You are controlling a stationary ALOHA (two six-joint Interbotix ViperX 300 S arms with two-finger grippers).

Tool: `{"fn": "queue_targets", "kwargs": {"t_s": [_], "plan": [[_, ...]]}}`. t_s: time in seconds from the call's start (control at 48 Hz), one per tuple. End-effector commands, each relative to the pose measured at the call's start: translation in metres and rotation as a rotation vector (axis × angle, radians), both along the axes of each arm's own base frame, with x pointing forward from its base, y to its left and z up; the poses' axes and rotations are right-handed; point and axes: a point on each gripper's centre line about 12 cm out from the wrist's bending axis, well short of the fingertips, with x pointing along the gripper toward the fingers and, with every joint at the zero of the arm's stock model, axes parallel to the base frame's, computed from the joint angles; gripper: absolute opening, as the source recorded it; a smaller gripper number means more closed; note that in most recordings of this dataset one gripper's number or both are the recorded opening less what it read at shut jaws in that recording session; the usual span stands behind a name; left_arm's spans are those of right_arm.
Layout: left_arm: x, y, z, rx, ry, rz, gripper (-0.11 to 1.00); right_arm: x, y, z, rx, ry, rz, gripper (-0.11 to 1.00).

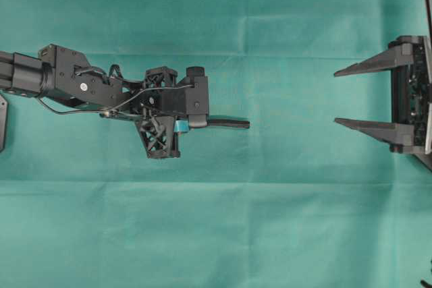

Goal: Peel off the Velcro with your right arm.
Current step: 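Lift the strap upright with the left gripper, free end pointing up, then raise the held strap higher and bring the right gripper toward it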

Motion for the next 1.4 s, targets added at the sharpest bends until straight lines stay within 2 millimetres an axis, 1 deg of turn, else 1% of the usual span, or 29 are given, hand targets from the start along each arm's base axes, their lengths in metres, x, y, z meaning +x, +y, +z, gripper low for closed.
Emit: {"fn": "queue_targets", "kwargs": {"t_s": [0.0, 0.271, 0.5, 0.75, 0.937, 1.104, 1.208, 1.374], "plan": [[0.005, 0.001, 0.024, 0.001, -0.064, 0.004, 0.1, 0.002, 0.0, 0.004, 0.0, -0.014, -0.001, 0.79], [0.002, -0.002, 0.068, -0.005, -0.178, 0.008, 0.1, 0.002, 0.0, 0.004, -0.006, -0.014, 0.0, 0.79], [-0.003, -0.004, 0.095, -0.003, -0.239, 0.0, 0.1, 0.002, 0.001, 0.004, -0.022, -0.014, 0.006, 0.79], [-0.01, -0.006, 0.13, -0.001, -0.318, -0.006, 0.1, 0.001, 0.001, 0.002, -0.021, -0.011, 0.006, 0.79], [-0.015, -0.008, 0.141, -0.001, -0.333, -0.011, 0.1, 0.002, 0.001, 0.003, -0.021, -0.012, 0.006, 0.79], [-0.016, -0.01, 0.144, -0.016, -0.336, -0.004, 0.1, 0.001, 0.001, 0.003, -0.043, -0.023, 0.012, 0.79], [-0.014, -0.011, 0.146, -0.051, -0.352, 0.026, 0.1, 0.001, 0.003, 0.005, -0.078, -0.038, 0.022, 0.79], [-0.012, -0.012, 0.157, -0.145, -0.402, 0.109, 0.1, 0.006, 0.003, 0.008, -0.134, -0.043, 0.027, 0.79]]}}
